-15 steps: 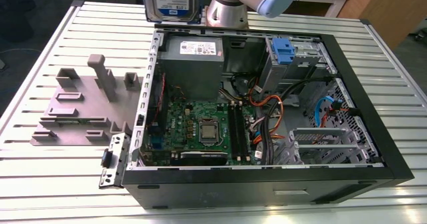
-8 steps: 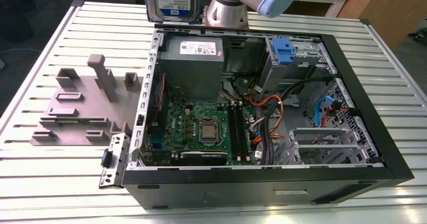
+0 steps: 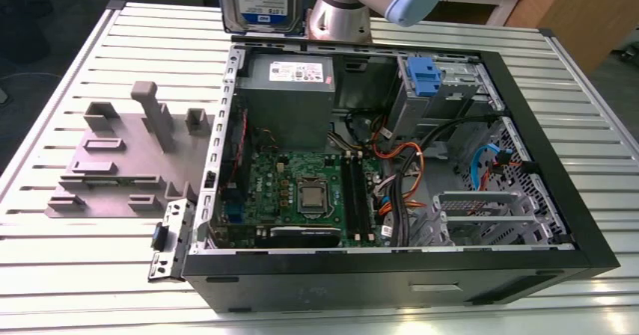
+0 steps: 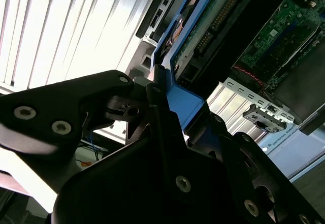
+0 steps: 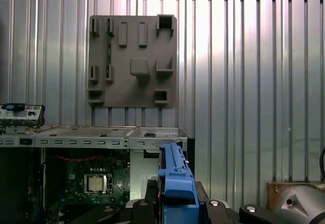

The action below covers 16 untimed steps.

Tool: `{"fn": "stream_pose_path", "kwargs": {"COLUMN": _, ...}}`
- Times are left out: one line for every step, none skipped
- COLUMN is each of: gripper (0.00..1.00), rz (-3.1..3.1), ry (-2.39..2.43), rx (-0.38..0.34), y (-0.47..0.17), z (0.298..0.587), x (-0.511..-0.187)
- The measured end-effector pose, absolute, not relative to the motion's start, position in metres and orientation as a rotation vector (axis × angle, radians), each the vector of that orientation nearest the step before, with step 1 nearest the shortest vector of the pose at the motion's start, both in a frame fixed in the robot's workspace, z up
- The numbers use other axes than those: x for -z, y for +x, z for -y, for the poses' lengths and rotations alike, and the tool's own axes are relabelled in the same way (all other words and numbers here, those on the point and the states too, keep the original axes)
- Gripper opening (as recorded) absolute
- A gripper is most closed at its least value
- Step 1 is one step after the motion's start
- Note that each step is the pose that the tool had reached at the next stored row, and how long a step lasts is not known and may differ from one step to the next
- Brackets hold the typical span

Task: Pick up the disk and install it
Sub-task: 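Pick up the disk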

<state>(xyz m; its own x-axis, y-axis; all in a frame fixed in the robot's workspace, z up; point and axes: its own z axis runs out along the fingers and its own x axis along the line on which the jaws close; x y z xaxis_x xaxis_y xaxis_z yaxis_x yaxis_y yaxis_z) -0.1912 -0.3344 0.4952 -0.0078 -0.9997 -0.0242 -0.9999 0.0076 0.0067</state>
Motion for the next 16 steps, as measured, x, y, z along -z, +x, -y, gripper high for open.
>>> {"fn": "stream_pose_path", "kwargs": {"gripper": 0.36, "rz": -2.221, "ry": -2.204, "rx": -0.034, "y": -0.1908, "z": 0.3344, "x": -0.4953}}
{"fn": "stream_pose_path", "kwargs": {"gripper": 0.36, "rz": -2.221, "ry": -2.204, "rx": -0.034, "y": -0.1904, "z": 0.3344, "x": -0.4953}}
{"fn": "stream_pose_path", "kwargs": {"gripper": 0.36, "rz": -2.221, "ry": -2.204, "rx": -0.034, "y": -0.19, "z": 0.3344, "x": -0.4952}}
{"fn": "stream_pose_path", "kwargs": {"gripper": 0.36, "rz": -2.221, "ry": -2.204, "rx": -0.034, "y": -0.1896, "z": 0.3344, "x": -0.4952}}
{"fn": "stream_pose_path", "kwargs": {"gripper": 0.36, "rz": -2.221, "ry": -2.204, "rx": -0.034, "y": -0.1892, "z": 0.3344, "x": -0.4952}}
{"fn": "stream_pose_path", "kwargs": {"gripper": 0.36, "rz": -2.221, "ry": -2.204, "rx": -0.034, "y": -0.1888, "z": 0.3344, "x": -0.4952}}
{"fn": "stream_pose_path", "kwargs": {"gripper": 0.36, "rz": -2.221, "ry": -2.204, "rx": -0.034, "y": -0.1884, "z": 0.3344, "x": -0.4952}}
{"fn": "stream_pose_path", "kwargs": {"gripper": 0.36, "rz": -2.221, "ry": -2.204, "rx": -0.034, "y": -0.188, "z": 0.3344, "x": -0.4952}}
{"fn": "stream_pose_path", "kwargs": {"gripper": 0.36, "rz": -2.221, "ry": -2.204, "rx": -0.034, "y": -0.1876, "z": 0.3344, "x": -0.4952}}
{"fn": "stream_pose_path", "kwargs": {"gripper": 0.36, "rz": -2.221, "ry": -2.204, "rx": -0.034, "y": -0.1872, "z": 0.3344, "x": -0.4952}}
{"fn": "stream_pose_path", "kwargs": {"gripper": 0.36, "rz": -2.221, "ry": -2.204, "rx": -0.034, "y": -0.1868, "z": 0.3344, "x": -0.4952}}
{"fn": "stream_pose_path", "kwargs": {"gripper": 0.36, "rz": -2.221, "ry": -2.204, "rx": -0.034, "y": -0.1864, "z": 0.3344, "x": -0.4952}}
{"fn": "stream_pose_path", "kwargs": {"gripper": 0.36, "rz": -2.221, "ry": -2.204, "rx": -0.034, "y": -0.186, "z": 0.3344, "x": -0.4952}}
{"fn": "stream_pose_path", "kwargs": {"gripper": 0.36, "rz": -2.221, "ry": -2.204, "rx": -0.034, "y": -0.1856, "z": 0.3344, "x": -0.4953}}
{"fn": "stream_pose_path", "kwargs": {"gripper": 0.36, "rz": -2.221, "ry": -2.204, "rx": -0.034, "y": -0.1852, "z": 0.3344, "x": -0.4952}}
{"fn": "stream_pose_path", "kwargs": {"gripper": 0.36, "rz": -2.221, "ry": -2.204, "rx": -0.034, "y": -0.1848, "z": 0.3344, "x": -0.4952}}
